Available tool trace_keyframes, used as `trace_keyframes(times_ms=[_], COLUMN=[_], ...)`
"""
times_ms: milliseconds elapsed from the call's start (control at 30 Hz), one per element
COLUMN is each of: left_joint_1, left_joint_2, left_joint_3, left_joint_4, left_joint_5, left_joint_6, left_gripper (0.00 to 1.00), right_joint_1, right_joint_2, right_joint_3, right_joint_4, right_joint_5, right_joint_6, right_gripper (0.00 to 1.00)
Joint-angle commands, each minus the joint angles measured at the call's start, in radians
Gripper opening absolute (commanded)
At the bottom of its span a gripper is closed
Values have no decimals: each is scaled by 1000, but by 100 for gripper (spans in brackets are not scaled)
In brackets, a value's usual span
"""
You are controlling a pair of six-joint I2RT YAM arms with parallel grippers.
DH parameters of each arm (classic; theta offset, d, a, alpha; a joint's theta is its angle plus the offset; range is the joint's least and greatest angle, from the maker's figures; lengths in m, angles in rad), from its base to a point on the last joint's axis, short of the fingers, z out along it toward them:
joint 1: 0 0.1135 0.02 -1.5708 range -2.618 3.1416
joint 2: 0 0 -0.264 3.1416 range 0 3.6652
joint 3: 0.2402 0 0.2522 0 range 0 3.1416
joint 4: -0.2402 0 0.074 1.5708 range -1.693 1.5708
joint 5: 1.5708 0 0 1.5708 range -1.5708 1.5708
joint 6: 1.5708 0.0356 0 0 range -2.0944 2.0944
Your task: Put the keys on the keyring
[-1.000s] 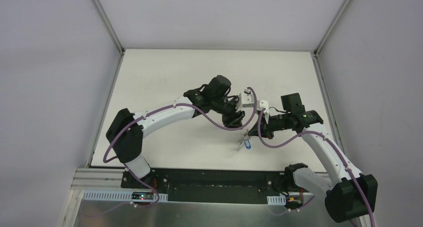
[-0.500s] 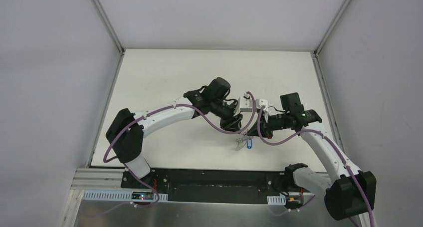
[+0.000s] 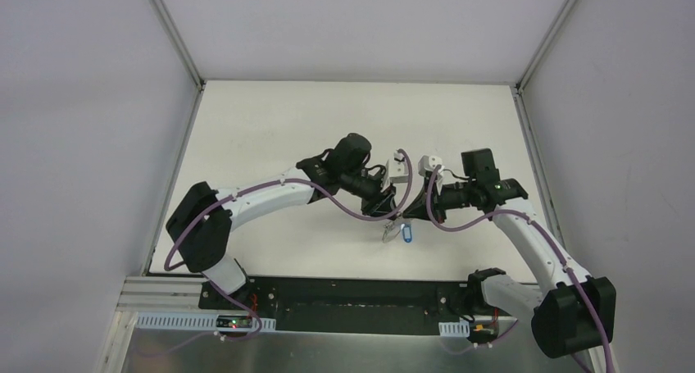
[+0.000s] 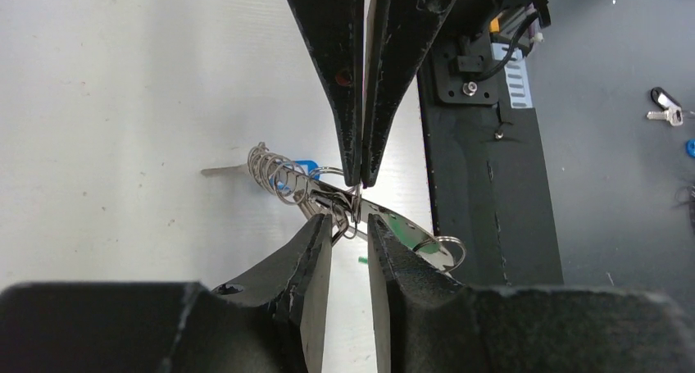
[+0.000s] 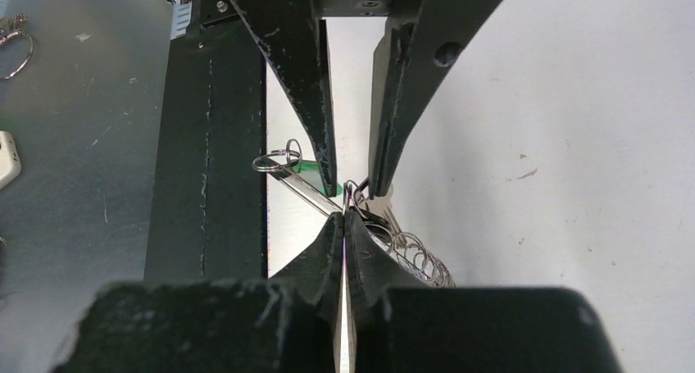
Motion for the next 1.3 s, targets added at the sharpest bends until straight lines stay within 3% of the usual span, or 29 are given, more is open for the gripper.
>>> trace_keyframes(times_ms=[0,133,600,1000,1267], left_joint_1=[11,41,48,73,86], left_joint_2=[-92,-126,-148,-175,-187], left_joint_3=[-64,-97,-59,-69,-46], left_joint_4=[167,234,171,169,118], left_joint_5=[25,14,47,39,36], left_joint_6=[-92,-144,-114,-138,-133], left_gripper=[23,21,15,0,0], right_joint_1=[-8,-8,-7,-8,-8], right_joint_2=[12,36,103,98,89], right_joint_3=[39,62,158,144,108], right_joint_4=[52,66,119,154,176], right_joint_5=[-89,-124,-189,-167,-136], right_joint_6=[27,45,128,151,150], right_gripper=[0,0,0,0,0])
